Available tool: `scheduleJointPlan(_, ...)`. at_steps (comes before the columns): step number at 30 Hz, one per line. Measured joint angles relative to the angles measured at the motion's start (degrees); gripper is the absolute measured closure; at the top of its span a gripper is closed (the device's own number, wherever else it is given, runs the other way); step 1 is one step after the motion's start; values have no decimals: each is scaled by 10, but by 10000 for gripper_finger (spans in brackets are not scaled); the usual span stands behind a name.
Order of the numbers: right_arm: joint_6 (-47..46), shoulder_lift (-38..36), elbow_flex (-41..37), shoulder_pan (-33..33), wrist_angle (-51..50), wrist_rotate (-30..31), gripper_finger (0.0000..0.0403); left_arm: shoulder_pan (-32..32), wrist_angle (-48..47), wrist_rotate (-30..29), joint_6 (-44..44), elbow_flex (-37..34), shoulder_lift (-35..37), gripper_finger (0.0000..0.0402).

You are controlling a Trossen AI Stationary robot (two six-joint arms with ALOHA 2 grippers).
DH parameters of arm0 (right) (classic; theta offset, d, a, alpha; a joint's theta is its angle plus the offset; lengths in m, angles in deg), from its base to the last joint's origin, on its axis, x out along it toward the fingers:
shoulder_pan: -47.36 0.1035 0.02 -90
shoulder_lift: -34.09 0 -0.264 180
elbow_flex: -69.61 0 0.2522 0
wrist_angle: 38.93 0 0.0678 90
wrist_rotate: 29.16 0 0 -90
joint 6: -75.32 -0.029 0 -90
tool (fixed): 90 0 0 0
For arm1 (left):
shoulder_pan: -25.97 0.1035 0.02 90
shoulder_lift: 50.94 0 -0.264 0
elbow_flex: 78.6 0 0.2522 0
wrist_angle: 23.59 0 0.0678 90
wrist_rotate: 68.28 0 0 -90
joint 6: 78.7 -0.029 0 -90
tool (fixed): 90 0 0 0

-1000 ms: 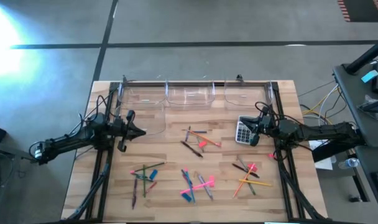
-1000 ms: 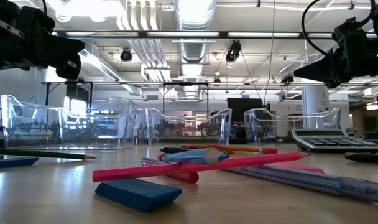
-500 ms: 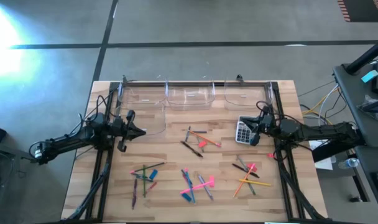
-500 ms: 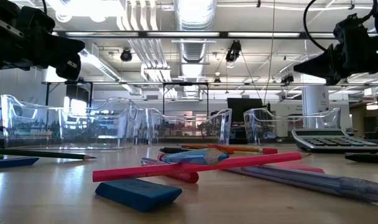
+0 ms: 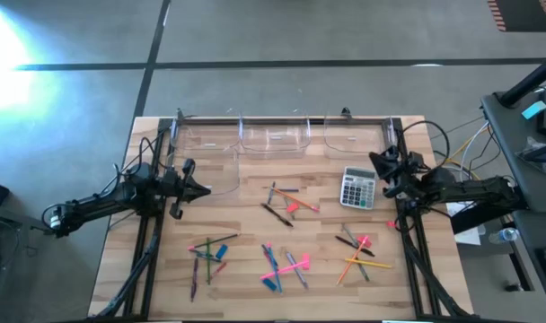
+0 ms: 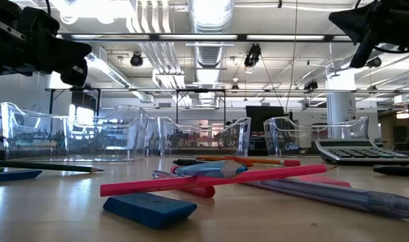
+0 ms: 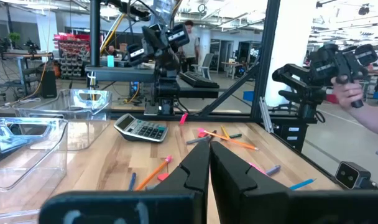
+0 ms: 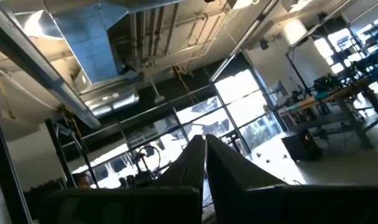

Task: Sort crayons/erasers/pens/pencils in bins
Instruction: Put the orange pencil into the top right transparent bin

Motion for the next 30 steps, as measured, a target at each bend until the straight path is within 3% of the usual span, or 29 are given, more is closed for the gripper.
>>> scheduleJointPlan(3, 31, 0, 0, 0, 8, -17, 394, 0, 0, 0, 0, 0, 0, 402)
scheduleJointPlan(7, 91, 8, 28, 0, -26, -98, 394, 0, 1, 0, 0, 0, 0, 402)
scheduleJointPlan(12, 89, 53, 135, 0, -184, -75, 394, 0, 6, 0, 0, 0, 0, 402)
scheduleJointPlan(22, 32, 296, 345, 13, -499, -39, 394, 0, 27, -37, 0, 0, 0, 402)
scheduleJointPlan(30, 35, 478, 377, 11, -533, -51, 359, 0, 29, -38, 0, 0, 0, 402)
